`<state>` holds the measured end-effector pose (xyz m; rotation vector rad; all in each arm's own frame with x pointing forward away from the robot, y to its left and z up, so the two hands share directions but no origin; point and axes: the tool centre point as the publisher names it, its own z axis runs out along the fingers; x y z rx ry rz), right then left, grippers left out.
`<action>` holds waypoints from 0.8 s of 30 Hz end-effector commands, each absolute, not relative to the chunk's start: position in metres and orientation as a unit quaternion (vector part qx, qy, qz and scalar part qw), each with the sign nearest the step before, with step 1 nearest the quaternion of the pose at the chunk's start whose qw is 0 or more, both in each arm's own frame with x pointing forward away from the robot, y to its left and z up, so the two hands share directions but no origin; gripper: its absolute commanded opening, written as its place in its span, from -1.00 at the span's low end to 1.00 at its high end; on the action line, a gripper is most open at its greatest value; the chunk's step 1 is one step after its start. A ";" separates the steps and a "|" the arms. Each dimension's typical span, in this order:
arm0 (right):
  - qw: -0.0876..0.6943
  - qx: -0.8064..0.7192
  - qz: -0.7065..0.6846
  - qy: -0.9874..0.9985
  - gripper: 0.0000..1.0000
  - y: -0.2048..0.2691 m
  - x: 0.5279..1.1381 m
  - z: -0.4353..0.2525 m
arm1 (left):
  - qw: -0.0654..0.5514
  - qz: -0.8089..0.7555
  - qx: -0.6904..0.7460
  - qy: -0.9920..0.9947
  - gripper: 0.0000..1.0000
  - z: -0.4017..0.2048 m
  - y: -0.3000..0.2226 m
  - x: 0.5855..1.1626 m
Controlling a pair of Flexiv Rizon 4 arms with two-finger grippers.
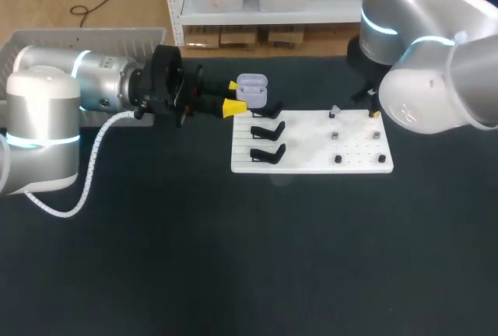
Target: Pick up each earbud case from the left stands, insert the matching earbuds, close the lid, and place the case in the box.
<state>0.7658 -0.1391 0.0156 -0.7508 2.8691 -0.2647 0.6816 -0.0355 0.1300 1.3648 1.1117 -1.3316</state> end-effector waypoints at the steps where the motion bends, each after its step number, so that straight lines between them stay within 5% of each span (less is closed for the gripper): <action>1: 0.103 -0.234 -0.110 0.961 -1.00 -0.141 0.755 0.034 | 0.453 -0.537 0.551 0.450 -1.00 0.130 -0.035 0.680; 10: 0.136 -0.126 -0.135 0.973 -1.00 -0.128 0.738 0.100 | 0.453 -0.537 0.551 0.450 -1.00 0.130 -0.035 0.680; 24: 0.059 0.022 -0.101 0.993 -1.00 -0.071 0.707 0.144 | 0.453 -0.537 0.551 0.450 -1.00 0.130 -0.035 0.680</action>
